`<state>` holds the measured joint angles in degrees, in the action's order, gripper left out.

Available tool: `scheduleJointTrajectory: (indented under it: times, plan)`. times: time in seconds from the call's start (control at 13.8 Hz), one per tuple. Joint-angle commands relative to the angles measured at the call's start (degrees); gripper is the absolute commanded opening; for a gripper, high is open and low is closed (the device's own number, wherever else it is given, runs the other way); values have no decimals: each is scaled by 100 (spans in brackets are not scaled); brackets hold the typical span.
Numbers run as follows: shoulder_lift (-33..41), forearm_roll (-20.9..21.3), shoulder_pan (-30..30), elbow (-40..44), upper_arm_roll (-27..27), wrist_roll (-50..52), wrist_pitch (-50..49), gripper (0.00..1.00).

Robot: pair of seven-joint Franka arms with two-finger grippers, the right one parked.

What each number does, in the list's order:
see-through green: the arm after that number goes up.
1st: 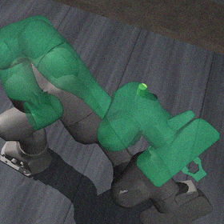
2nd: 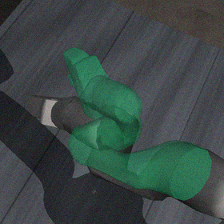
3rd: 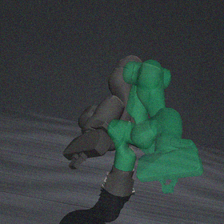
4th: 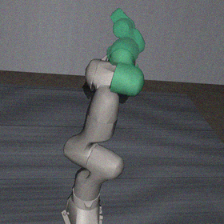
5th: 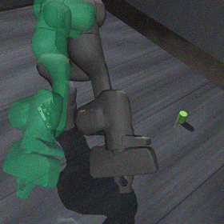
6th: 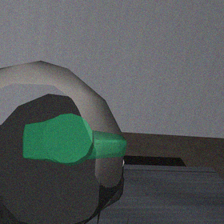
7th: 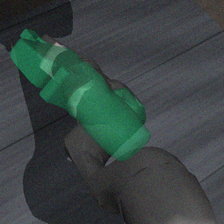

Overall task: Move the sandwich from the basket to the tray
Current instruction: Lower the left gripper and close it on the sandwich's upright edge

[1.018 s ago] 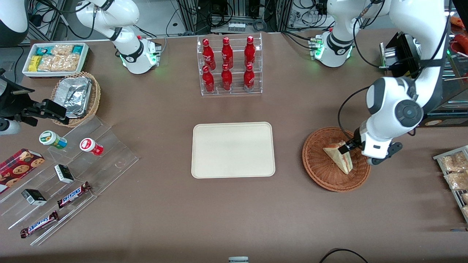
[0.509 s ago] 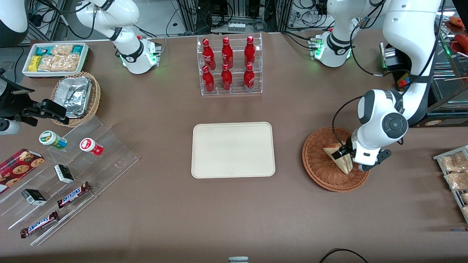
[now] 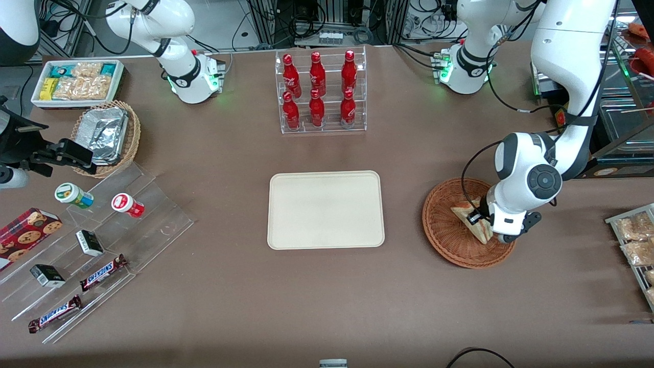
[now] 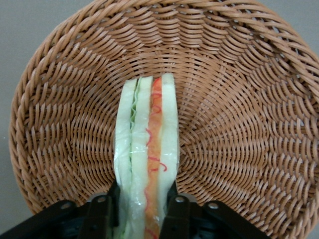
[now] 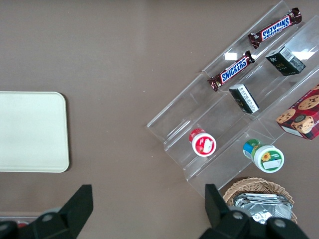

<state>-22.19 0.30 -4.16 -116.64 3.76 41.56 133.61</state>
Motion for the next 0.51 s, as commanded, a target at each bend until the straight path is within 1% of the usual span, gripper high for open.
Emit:
scheduleJointTrajectory:
  times: [0.0,0.07,0.15,0.29,0.44]
  plan:
    - [30,93,-67,80,-24,63,-45,0]
    - [48,119,-67,132,-7,54,-185,0]
    - [74,241,-67,246,19,2,-386,0]
    - [92,593,-85,631,160,-60,-1088,0]
    - [101,769,-216,957,178,-156,-1616,0]
